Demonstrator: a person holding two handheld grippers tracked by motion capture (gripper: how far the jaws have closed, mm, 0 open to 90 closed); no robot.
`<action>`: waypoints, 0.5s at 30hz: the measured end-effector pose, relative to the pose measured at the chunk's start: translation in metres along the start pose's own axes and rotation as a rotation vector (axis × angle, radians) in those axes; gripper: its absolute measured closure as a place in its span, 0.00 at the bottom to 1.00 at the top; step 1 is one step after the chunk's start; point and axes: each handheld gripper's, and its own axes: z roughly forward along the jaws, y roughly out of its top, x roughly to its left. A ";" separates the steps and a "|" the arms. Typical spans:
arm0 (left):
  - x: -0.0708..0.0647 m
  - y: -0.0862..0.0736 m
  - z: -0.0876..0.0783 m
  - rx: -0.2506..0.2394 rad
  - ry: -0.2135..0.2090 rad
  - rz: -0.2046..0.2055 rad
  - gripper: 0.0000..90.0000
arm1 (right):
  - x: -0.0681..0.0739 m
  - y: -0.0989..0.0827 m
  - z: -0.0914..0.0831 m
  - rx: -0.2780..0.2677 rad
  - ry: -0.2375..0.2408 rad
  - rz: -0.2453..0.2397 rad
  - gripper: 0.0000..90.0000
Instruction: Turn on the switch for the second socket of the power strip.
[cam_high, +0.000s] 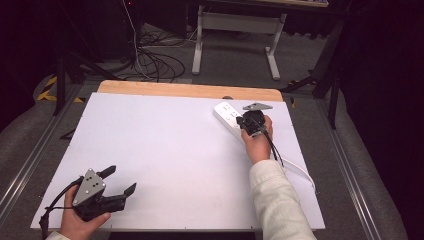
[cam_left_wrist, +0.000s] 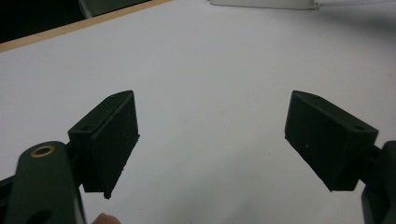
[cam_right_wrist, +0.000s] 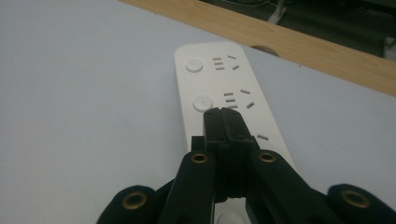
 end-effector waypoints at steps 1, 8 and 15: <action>0.000 0.000 0.000 0.000 0.000 0.000 0.20 | 0.002 0.002 -0.003 -0.006 0.007 -0.007 1.00; 0.000 0.000 0.000 0.000 0.001 0.000 0.20 | 0.011 0.009 -0.019 -0.026 0.037 -0.037 1.00; 0.000 0.001 0.001 -0.002 0.002 0.000 0.20 | 0.015 0.014 -0.035 -0.060 0.054 -0.031 1.00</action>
